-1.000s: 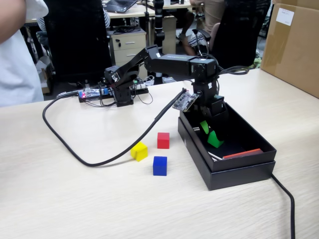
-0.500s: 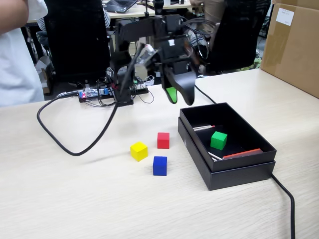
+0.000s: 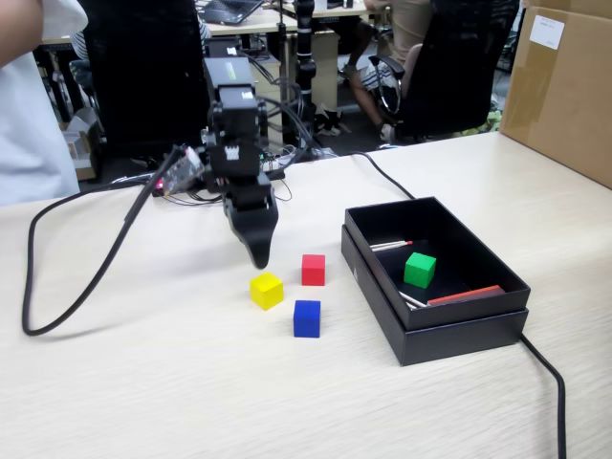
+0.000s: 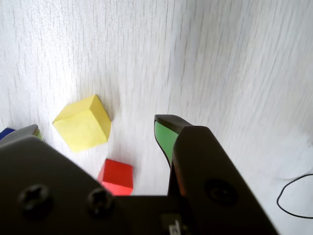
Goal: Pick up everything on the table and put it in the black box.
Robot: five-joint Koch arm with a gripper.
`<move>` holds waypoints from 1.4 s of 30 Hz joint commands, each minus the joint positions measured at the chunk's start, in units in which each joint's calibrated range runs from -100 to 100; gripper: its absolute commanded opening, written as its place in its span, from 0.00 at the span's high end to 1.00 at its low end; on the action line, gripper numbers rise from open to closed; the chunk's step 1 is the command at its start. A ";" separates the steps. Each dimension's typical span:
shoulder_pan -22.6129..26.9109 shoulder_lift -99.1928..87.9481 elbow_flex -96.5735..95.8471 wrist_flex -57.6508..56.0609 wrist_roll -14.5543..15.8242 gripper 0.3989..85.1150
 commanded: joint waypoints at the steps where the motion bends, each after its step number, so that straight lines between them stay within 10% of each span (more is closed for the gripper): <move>1: -0.29 5.11 6.67 0.45 0.24 0.46; 11: 1.42 18.88 13.74 0.45 2.20 0.56; 18: 1.56 13.83 13.10 0.36 3.42 0.87; 29: 10.26 -17.72 16.55 -0.15 4.93 0.87; 42: 20.07 21.18 32.23 -0.33 12.89 0.86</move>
